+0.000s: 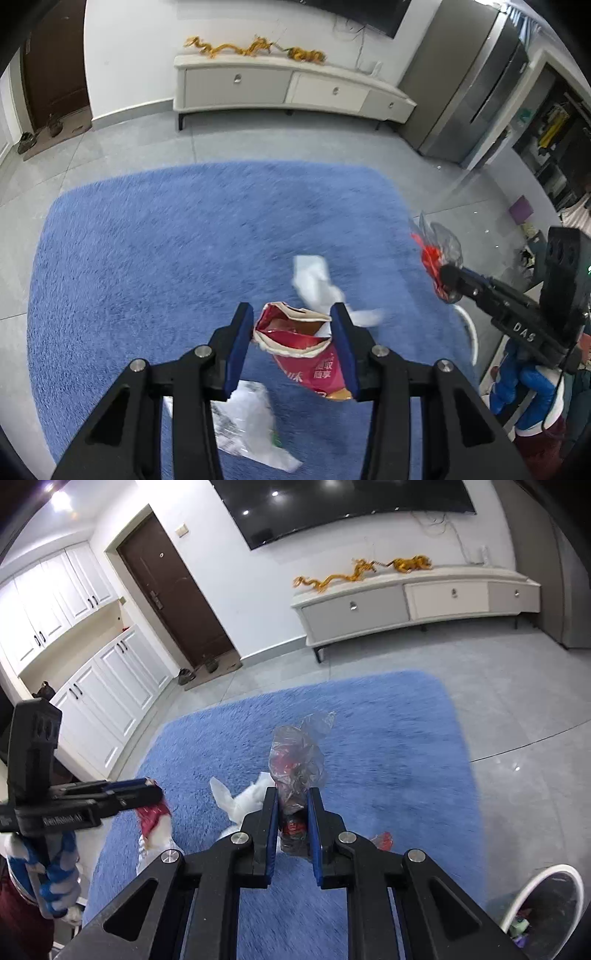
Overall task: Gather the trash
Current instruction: 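Carry both bags over the bin and open both tools to drop them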
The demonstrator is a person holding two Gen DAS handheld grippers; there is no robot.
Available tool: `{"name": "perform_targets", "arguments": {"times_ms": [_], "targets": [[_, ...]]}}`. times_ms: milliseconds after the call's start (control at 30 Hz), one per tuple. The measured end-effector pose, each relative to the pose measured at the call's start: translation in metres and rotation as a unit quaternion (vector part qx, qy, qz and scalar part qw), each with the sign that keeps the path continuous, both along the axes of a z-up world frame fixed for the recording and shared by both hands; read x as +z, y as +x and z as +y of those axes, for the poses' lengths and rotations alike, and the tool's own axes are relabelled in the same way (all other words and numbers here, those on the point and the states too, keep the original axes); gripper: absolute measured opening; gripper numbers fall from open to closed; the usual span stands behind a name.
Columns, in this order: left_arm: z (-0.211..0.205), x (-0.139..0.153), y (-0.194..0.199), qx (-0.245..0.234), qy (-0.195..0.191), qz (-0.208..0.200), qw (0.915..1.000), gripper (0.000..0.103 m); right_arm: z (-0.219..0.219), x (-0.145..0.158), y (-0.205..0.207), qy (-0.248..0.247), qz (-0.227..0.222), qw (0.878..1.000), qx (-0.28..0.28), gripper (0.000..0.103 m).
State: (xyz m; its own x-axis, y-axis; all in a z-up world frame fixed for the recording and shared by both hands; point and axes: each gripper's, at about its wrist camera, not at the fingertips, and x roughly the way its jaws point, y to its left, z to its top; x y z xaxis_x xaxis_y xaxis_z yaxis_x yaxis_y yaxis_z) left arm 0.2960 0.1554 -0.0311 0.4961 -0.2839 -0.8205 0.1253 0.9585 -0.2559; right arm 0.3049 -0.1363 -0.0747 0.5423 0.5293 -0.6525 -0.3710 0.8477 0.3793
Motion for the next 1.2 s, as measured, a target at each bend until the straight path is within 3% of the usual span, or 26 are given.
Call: {"name": "perform_targets", "arguments": {"times_ms": [133, 300, 533, 800, 1100, 1133, 1200], "targets": [[-0.034, 0.017, -0.012, -0.025, -0.019, -0.012, 0.9994, 0.041, -0.04, 0.015, -0.023, -0.006, -0.015, 0.999, -0.034, 0.014], [-0.113, 0.032, -0.022, -0.088, -0.043, -0.02, 0.995, 0.041, -0.108, 0.023, -0.061, -0.012, -0.023, 0.995, -0.097, 0.014], [-0.242, 0.03, -0.037, -0.18, -0.06, -0.005, 0.9819, 0.04, -0.22, 0.001, -0.111, -0.009, 0.003, 0.979, -0.206, 0.014], [-0.393, -0.012, -0.043, -0.251, -0.052, 0.031, 0.966, 0.04, -0.323, -0.055, -0.135, 0.033, 0.058, 0.951, -0.302, 0.014], [-0.482, -0.089, -0.03, -0.277, -0.024, 0.051, 0.9591, 0.044, -0.376, -0.125, -0.133, 0.086, 0.107, 0.921, -0.364, 0.019], [-0.489, -0.097, -0.03, -0.281, -0.025, 0.059, 0.9576, 0.045, -0.379, -0.131, -0.134, 0.087, 0.112, 0.918, -0.369, 0.022], [-0.496, -0.111, -0.027, -0.283, -0.027, 0.07, 0.9561, 0.05, -0.385, -0.142, -0.135, 0.091, 0.118, 0.913, -0.379, 0.04]]}}
